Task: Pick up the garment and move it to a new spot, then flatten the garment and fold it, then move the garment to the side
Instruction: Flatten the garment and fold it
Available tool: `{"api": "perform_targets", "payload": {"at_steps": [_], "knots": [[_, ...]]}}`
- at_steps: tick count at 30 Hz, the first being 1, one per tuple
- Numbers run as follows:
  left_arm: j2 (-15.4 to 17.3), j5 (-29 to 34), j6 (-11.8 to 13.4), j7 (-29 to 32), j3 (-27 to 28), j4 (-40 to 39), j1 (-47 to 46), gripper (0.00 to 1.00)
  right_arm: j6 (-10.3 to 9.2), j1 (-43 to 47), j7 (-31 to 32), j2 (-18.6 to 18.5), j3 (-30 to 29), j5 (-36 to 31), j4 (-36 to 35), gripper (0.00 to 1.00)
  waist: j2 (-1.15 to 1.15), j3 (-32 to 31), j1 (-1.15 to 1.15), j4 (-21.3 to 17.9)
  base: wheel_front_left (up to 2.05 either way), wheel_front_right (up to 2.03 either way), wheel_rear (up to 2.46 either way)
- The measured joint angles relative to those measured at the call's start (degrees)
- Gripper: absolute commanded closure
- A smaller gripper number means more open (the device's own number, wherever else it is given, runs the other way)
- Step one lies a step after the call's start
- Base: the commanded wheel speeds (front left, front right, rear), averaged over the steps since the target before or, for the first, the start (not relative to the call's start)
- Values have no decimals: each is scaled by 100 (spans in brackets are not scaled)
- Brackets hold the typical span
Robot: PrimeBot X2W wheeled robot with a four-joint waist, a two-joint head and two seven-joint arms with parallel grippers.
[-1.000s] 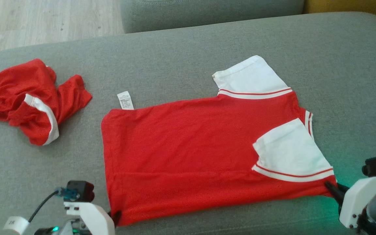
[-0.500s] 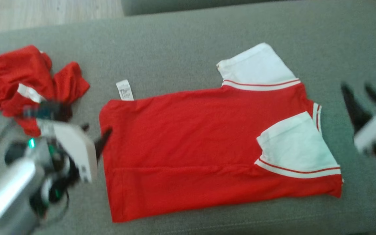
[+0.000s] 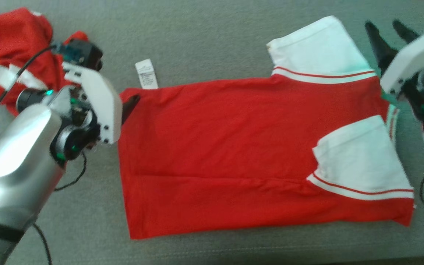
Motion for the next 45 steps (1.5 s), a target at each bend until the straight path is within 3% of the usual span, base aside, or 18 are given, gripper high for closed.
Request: {"api": "perform_targets", "payload": {"at_steps": [8, 15, 29, 30, 32, 33, 34, 35, 36, 37, 45], "knots": [[-243, 45, -207, 185, -142, 200, -344, 0, 0, -896, -241, -225, 1055, 523, 1134, 0, 0, 366, 0, 355, 0, 0, 0], [-352, 13, -257, 359, -181, 213, -427, 0, 0, -1288, -260, -287, 1560, 846, 1866, 0, 0, 534, 0, 482, 0, 0, 0], [-425, -81, -303, 655, -234, 62, -749, 0, 0, -1888, -170, -348, 2393, 1528, 2203, 0, 0, 804, 0, 616, 0, 0, 0], [-428, -81, -307, 658, -247, 63, -760, 0, 0, -1948, -70, -358, 2469, 1574, 2221, 11, 0, 809, 0, 621, 0, 0, 0], [-432, -81, -307, 700, -290, 78, -797, 0, 0, -2025, 96, -370, 2562, 1708, 2251, 51, 0, 807, 0, 620, 0, 0, 0], [-439, -82, -309, 724, -315, 96, -811, 13, 0, -2043, 162, -391, 2636, 1761, 2247, 76, 0, 803, 0, 616, 0, 0, 0], [-446, -82, -330, 766, -328, 120, -814, 13, 0, -2045, 213, -410, 2704, 1806, 2229, 76, 0, 797, 0, 610, 0, 0, 0], [-447, -82, -347, 780, -331, 157, -815, 58, 0, -2043, 230, -420, 2753, 1869, 2209, 100, 0, 789, 0, 599, 0, 0, 0], [-445, -82, -350, 779, -330, 190, -815, 86, 0, -2041, 277, -431, 2827, 1931, 2174, 100, 0, 779, 0, 586, 0, 0, 0], [-445, -82, -350, 768, -330, 224, -815, 100, 0, -2039, 277, -435, 2913, 1975, 2124, 100, 0, 767, 0, 573, 0, 0, 0], [-508, -80, -316, 460, -334, 524, -797, 100, 0, -1980, -628, -463, 3257, 2121, 2126, 100, 0, 590, 0, 502, 0, 0, 0]]}}
